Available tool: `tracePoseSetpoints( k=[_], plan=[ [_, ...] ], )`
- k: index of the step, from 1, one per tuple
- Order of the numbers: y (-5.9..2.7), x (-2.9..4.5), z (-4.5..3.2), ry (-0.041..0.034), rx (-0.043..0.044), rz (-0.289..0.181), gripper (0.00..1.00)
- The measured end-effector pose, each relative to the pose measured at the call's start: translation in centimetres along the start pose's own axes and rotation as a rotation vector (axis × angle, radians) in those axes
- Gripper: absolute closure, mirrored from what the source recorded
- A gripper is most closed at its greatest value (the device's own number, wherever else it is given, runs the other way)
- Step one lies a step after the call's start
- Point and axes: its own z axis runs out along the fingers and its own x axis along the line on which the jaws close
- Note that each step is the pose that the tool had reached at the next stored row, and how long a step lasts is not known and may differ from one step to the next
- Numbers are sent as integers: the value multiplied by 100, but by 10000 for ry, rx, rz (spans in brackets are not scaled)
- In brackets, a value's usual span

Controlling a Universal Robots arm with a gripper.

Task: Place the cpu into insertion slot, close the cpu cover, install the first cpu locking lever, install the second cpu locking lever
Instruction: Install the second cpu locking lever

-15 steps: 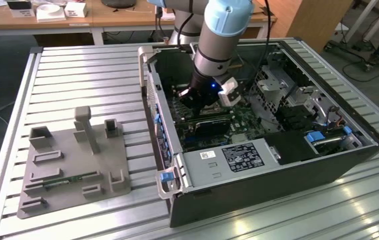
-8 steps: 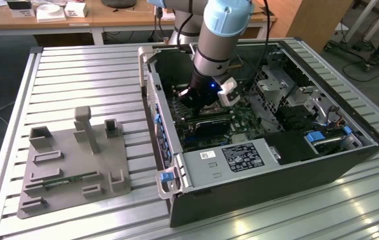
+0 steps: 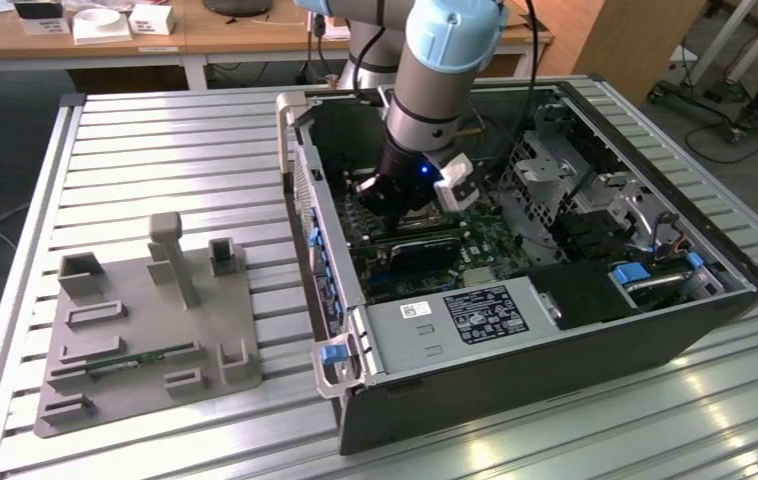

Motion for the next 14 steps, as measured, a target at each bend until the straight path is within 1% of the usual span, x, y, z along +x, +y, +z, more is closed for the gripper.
tracePoseSetpoints(
  k=[4,11,12,14],
  plan=[
    [23,3,-1,7,9,1,90],
    [26,0,5,3,21,-2,90],
    [26,0,5,1,32,-3,90],
    [25,1,6,5,129,-3,90]
  ],
)
